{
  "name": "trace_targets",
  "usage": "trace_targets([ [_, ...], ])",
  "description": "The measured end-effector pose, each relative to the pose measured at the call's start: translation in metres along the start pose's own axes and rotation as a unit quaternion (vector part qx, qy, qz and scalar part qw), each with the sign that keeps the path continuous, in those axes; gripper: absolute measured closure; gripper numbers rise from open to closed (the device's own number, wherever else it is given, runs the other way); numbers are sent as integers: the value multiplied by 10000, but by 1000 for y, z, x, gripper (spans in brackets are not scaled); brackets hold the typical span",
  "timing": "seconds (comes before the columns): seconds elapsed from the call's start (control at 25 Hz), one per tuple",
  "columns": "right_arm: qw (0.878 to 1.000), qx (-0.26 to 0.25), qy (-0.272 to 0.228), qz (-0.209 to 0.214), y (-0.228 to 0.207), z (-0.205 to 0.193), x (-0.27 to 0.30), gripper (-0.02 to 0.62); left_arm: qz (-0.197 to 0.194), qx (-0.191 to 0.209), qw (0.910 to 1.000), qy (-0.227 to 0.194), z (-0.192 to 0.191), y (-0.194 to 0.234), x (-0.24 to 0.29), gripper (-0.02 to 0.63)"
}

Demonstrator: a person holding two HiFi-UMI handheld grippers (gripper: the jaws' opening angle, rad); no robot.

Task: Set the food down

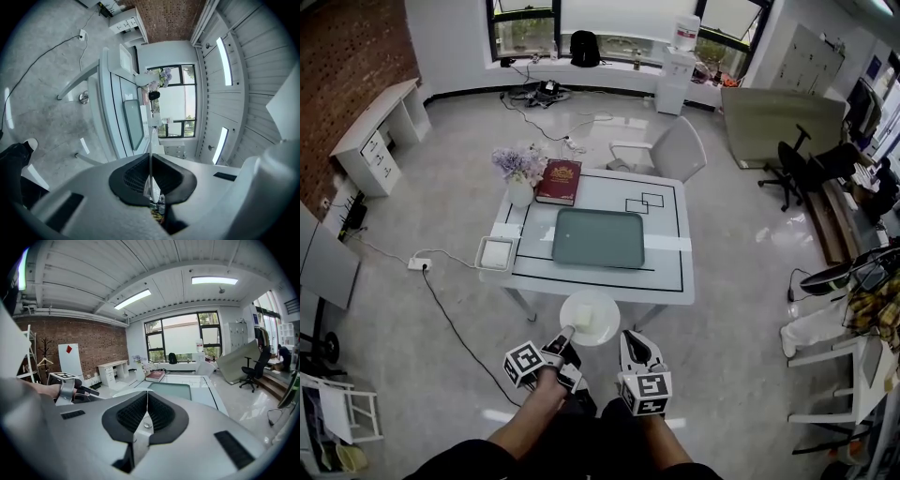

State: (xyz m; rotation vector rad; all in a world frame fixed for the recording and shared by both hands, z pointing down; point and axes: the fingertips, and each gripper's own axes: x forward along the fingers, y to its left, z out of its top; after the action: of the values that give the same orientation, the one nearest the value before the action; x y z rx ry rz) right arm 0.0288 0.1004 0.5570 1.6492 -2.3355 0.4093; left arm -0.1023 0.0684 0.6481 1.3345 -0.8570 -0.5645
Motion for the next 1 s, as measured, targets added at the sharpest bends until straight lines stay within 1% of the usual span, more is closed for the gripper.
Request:
trace_targets([
  [0.36, 9999, 100, 38, -18, -9, 2, 21, 586, 55, -26, 10000, 35, 13, 2, 20, 591],
  [0.6, 9998, 134, 145, -1, -20, 0, 37, 585, 135, -122, 9998, -6, 21, 7, 37, 591],
  [0.76, 9998, 141, 101, 61, -34, 10, 60, 586, 151, -137, 9998, -65, 29, 6, 56, 591],
  [1.0, 9996, 138, 57, 230, -56, 26, 104, 586, 225, -155, 9993, -247, 52, 7, 92, 591],
])
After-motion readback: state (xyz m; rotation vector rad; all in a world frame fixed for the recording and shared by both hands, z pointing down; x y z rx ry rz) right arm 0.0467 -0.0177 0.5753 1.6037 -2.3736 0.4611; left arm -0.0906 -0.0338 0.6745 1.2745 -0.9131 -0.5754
